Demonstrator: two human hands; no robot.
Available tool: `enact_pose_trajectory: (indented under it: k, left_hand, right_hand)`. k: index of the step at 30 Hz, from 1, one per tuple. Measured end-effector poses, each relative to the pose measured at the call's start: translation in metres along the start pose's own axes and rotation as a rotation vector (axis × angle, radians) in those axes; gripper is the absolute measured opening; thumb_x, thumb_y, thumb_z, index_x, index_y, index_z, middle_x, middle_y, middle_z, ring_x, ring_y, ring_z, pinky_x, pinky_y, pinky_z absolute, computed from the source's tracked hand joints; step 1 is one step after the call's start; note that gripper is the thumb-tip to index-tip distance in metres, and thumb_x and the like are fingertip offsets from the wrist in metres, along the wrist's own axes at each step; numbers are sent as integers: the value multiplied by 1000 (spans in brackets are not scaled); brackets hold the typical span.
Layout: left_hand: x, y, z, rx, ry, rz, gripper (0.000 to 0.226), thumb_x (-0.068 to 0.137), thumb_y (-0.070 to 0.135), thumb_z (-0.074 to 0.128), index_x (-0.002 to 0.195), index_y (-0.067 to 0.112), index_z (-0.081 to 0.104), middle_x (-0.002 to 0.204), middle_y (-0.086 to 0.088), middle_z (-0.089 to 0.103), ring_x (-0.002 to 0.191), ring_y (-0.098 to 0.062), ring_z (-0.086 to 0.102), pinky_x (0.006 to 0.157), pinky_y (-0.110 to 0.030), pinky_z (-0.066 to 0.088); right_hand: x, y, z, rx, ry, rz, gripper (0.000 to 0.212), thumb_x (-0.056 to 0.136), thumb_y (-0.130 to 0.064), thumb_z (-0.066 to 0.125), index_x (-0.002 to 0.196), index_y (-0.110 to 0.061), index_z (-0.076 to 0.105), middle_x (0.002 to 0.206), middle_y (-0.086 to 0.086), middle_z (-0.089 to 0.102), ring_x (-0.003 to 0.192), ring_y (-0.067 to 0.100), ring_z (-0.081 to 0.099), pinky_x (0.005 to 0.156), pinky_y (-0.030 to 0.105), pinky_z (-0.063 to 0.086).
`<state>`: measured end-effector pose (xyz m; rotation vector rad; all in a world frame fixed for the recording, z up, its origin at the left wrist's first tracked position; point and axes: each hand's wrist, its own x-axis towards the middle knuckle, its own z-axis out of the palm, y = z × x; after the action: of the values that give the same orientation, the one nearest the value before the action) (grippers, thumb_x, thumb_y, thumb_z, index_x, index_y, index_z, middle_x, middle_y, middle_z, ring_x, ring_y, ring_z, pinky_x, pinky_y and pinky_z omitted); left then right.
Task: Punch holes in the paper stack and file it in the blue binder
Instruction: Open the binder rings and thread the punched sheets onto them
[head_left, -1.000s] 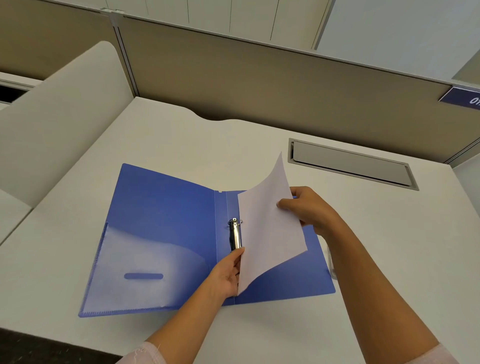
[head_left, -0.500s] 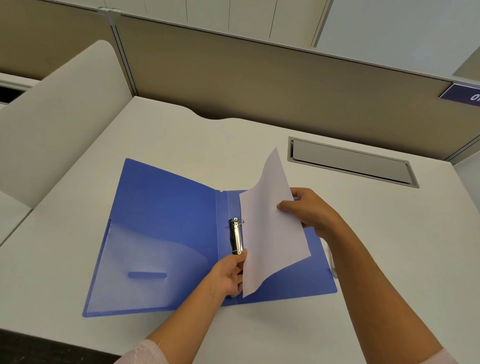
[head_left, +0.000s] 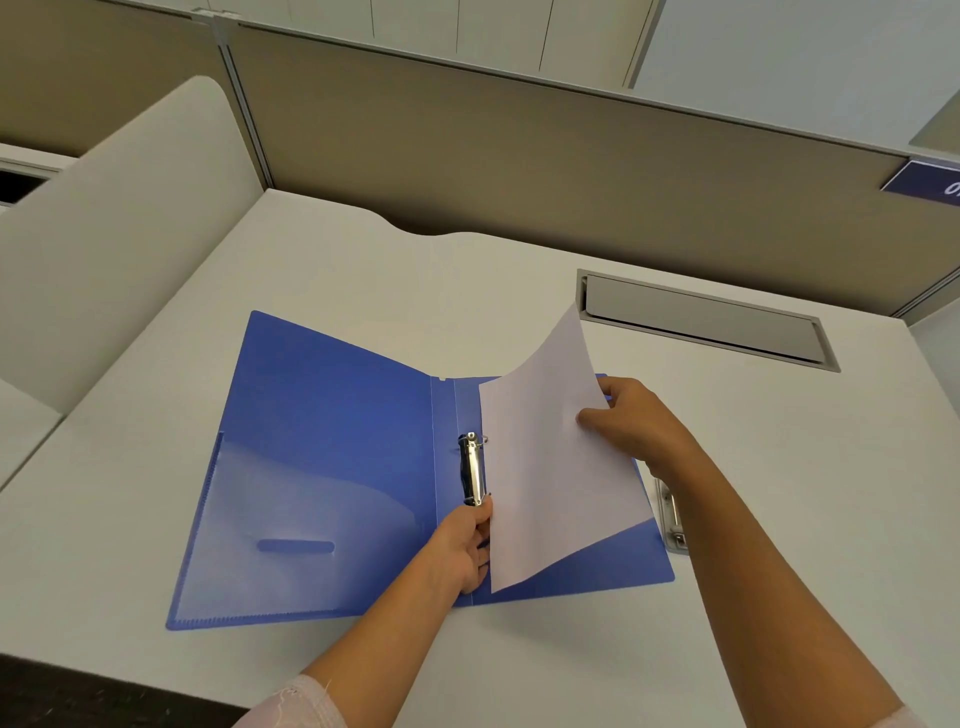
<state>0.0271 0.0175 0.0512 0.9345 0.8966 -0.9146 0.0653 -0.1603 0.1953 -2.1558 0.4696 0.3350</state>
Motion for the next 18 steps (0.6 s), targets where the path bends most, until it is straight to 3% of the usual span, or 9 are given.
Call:
enact_pose_trajectory:
  k: [6, 13, 18]
  left_hand:
    - [1, 0, 2, 11, 8, 12, 35, 95, 30, 55, 122, 10, 60, 118, -9, 66, 110, -28, 59, 96, -35, 39]
    - [-2, 0, 3, -33, 2, 49, 36, 97, 26, 53, 128, 7, 55, 124, -14, 63, 105, -29, 59, 89, -38, 46]
    - [-2, 0, 4, -41, -65, 32, 38, 97, 24, 52, 131, 7, 52, 122, -15, 60, 105, -31, 57, 89, -45, 48]
  right_hand:
    - [-1, 1, 0, -22, 11, 6, 36, 84, -14, 56, 119, -22, 61, 107, 3, 68, 89, 23, 68, 85, 38, 56]
    - [-3, 0, 0, -40, 9, 3, 37, 87, -17, 56, 123, -22, 58, 109, 2, 65, 90, 23, 66, 79, 33, 54]
    - [-3, -2, -3, -4, -20, 23, 34, 88, -17, 56, 121, -22, 58, 109, 2, 64, 88, 22, 66, 62, 27, 53]
